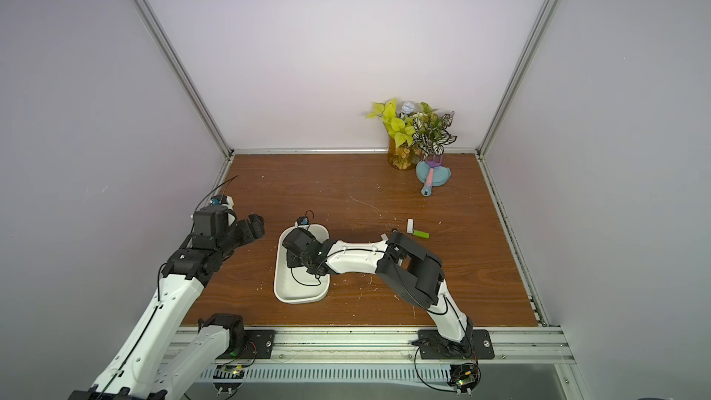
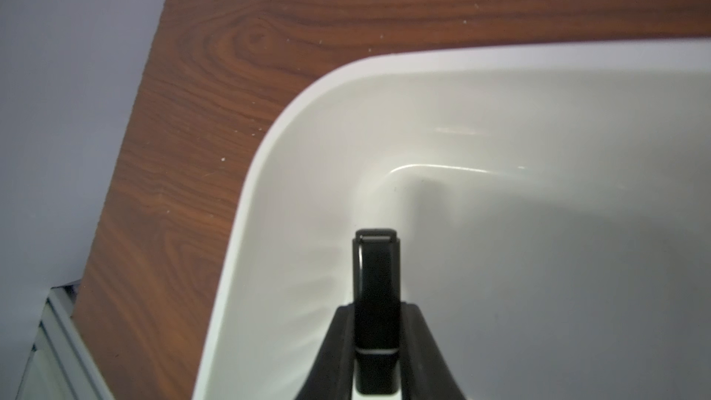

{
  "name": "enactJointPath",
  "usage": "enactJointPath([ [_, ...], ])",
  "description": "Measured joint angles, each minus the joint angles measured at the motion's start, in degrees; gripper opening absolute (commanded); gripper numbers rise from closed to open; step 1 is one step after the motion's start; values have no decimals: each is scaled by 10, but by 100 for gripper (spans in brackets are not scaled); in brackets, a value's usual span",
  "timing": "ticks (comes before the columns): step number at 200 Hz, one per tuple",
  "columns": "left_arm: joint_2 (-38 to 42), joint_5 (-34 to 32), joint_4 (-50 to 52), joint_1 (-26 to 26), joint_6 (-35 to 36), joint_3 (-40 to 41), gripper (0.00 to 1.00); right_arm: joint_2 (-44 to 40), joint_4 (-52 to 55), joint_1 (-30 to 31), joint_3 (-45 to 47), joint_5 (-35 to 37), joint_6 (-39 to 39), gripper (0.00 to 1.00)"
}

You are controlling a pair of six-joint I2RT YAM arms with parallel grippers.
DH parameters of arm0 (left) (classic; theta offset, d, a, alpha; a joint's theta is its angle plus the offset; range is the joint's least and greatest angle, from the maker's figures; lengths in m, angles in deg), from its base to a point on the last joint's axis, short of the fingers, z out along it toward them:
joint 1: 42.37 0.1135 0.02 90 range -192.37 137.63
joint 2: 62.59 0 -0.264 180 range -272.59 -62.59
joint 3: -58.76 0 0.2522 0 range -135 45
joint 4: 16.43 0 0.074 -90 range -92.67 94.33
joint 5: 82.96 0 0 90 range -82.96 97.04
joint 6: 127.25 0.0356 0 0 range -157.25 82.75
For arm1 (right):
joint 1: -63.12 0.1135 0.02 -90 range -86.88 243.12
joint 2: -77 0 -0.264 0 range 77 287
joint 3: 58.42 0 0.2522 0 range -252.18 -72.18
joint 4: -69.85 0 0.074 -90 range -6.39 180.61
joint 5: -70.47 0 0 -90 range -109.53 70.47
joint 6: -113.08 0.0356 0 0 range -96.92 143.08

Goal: Put the usb flash drive into the storage box
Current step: Place the USB flash in the storage box.

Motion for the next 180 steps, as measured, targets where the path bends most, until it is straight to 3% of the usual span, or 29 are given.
enactJointPath([
  [46,-3,-10,1,0,-7,0,100,52,9,-14,-61,1,5,19],
  [95,-5,-15,6,0,-11,0,100,91,14,-19,-108,-16,8,28],
  [130,-5,-15,11,0,-13,0,100,93,14,-19,-111,-24,10,35],
  [180,-4,-17,12,0,-13,0,100,61,15,-19,-78,-26,-7,37],
])
